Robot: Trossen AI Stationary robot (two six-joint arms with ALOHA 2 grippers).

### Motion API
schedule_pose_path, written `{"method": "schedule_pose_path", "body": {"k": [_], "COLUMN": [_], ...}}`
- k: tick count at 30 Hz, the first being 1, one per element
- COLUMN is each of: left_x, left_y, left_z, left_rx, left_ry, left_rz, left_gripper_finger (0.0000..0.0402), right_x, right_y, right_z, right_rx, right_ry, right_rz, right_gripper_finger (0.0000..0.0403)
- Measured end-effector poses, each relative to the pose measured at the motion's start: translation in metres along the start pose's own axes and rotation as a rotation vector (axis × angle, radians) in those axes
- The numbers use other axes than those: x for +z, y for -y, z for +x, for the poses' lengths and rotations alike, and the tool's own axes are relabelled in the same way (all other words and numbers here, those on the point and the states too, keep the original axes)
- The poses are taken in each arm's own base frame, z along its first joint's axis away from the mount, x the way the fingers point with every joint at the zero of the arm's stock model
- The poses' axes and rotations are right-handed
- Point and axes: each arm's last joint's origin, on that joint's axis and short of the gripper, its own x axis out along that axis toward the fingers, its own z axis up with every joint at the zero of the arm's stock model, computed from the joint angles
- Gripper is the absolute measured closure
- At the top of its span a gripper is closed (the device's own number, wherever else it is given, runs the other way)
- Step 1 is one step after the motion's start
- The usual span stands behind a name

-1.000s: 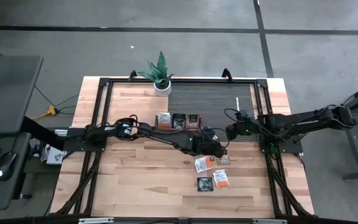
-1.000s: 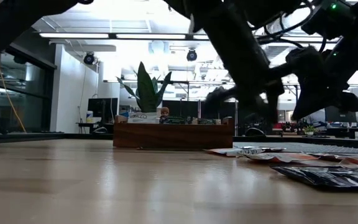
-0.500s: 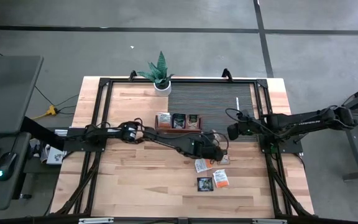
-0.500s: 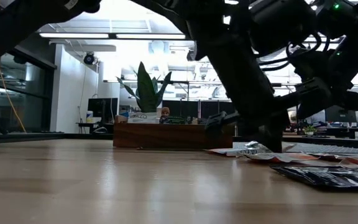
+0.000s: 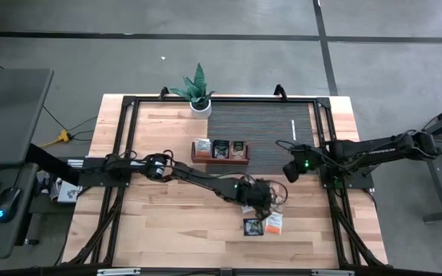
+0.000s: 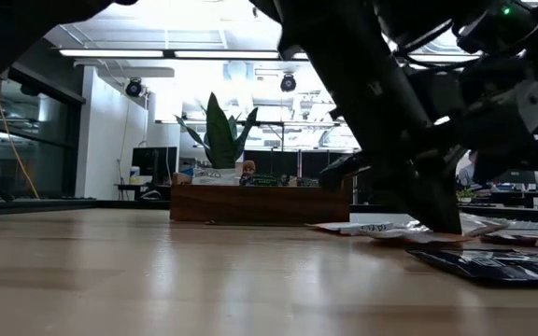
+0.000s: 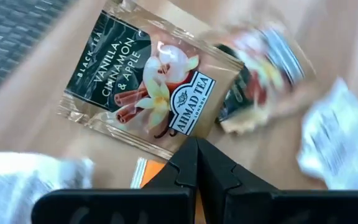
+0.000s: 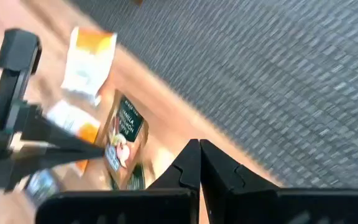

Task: Pick & Place Tea
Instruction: Put the brown tea bag into the right section of the wooden organizer

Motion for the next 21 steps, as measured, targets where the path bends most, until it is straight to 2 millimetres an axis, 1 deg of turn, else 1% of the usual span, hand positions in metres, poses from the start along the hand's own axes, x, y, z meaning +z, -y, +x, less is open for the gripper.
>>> {"method": "schedule_pose_path", "body": {"k": [5,11,14,16,21], "left_x": [-0.014,-0.015,-0.013,-0.013,-0.013], "left_y": [0.008,0.006,0.004,0.004,0.003], "left_z": [-0.005,-0.005,-0.004,-0.004,-0.004], "left_rx": [-0.007,-0.006,-0.003,-0.005,0.0], "left_ry": [-0.072,-0.091,-0.09,-0.093,-0.095], "left_rz": [0.152,0.261,0.28,0.297,0.33], "left_gripper_finger": [0.0401,0.0402,0.0402,0.0401,0.0401], "right_x": [-0.005,-0.012,-0.013,-0.014,-0.017], "right_y": [-0.005,-0.019,-0.026,-0.029,-0.034], "right_z": [0.0,0.0,0.0,0.002,0.018], "right_rx": [0.067,0.161,0.203,0.211,0.19], "right_ry": [-0.082,-0.065,-0.035,-0.032,-0.086], "right_rz": [-0.028,-0.061,-0.058,-0.053,-0.043], "right_gripper_finger": [0.0403,0.0395,0.0374,0.0352,0.0292]}}
